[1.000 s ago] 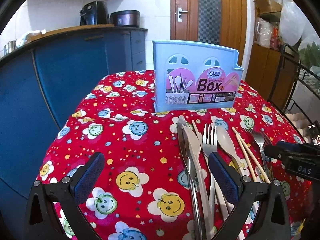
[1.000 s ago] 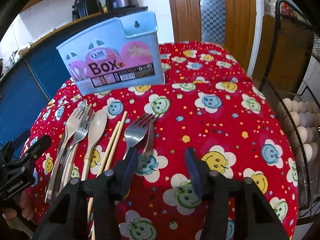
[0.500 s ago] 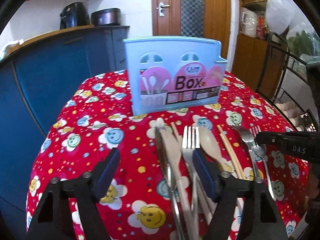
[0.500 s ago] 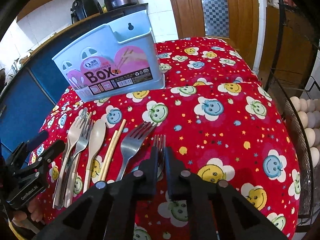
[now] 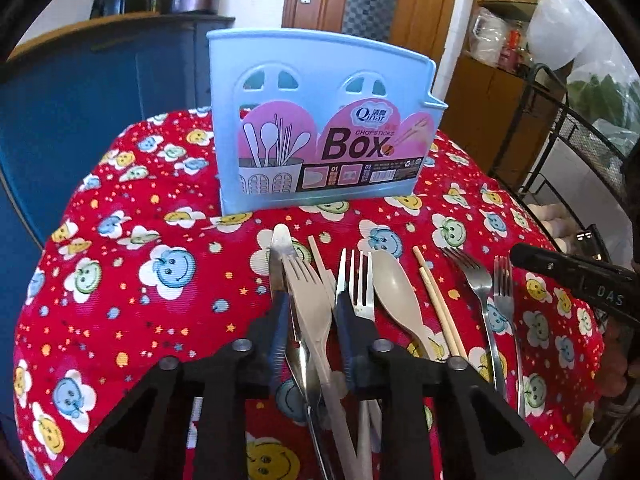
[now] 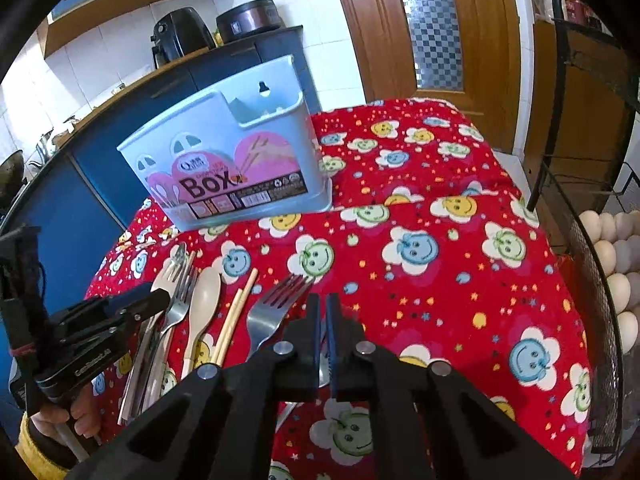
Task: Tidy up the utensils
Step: 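Lower the left tool onto a silver fork while the right tool lowers onto another fork, then close the left tool on its silver fork while the right tool closes on its fork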
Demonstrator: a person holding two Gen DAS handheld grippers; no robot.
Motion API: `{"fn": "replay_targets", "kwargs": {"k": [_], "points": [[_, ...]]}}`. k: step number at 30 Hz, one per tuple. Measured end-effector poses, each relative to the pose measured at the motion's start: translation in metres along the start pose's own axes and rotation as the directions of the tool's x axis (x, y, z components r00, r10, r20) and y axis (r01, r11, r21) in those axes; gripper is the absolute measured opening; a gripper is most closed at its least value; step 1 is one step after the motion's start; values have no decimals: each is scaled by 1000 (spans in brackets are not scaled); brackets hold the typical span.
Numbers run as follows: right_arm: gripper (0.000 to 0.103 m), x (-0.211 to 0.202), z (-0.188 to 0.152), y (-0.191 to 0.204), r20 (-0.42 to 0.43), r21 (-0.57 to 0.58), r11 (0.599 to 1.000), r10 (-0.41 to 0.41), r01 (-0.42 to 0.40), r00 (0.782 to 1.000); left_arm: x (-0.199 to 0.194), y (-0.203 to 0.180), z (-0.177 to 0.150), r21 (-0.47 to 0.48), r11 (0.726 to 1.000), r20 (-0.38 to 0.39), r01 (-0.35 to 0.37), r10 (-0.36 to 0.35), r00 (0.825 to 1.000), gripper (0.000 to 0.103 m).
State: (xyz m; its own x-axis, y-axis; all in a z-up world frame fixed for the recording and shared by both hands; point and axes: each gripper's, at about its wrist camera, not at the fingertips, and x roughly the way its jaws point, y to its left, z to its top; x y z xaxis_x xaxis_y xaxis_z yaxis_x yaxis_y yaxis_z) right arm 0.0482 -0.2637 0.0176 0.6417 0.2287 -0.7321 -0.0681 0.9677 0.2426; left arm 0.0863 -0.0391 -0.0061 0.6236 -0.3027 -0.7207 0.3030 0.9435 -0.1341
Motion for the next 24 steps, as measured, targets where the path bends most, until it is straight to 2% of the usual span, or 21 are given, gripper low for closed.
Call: {"fn": "replay_targets", "kwargs": {"k": [6, 9, 13, 15, 17, 18, 24], "points": [[4, 4, 2, -2, -7, 1, 1000, 8, -8, 1000, 7, 3, 6, -11, 999, -21, 35, -35, 999, 14], [4, 6, 0, -5, -18, 11, 1000, 12, -12, 1000, 9, 3, 9, -6, 999, -22, 49, -49, 999, 5], [5, 7, 0, -10, -31, 23, 1000, 8, -7, 999, 1, 2, 11, -17, 998, 12, 58, -58, 998, 4], [11, 7, 0, -12, -43, 34, 999, 19, -18, 999, -5, 4, 13, -33, 997, 28, 67, -66, 997, 4], [30, 7, -2, -14, -52, 36, 999, 25, -23, 998, -10, 6, 14, -47, 996, 46, 73, -71, 996, 4], [33, 6, -2, -15, -57, 36, 999, 23, -21, 998, -12, 7, 15, -52, 996, 52, 74, -72, 996, 4], [34, 17, -8, -23, -113, 72, 997, 43, -35, 993, -26, 12, 15, -86, 992, 100, 97, -88, 991, 3]]}}
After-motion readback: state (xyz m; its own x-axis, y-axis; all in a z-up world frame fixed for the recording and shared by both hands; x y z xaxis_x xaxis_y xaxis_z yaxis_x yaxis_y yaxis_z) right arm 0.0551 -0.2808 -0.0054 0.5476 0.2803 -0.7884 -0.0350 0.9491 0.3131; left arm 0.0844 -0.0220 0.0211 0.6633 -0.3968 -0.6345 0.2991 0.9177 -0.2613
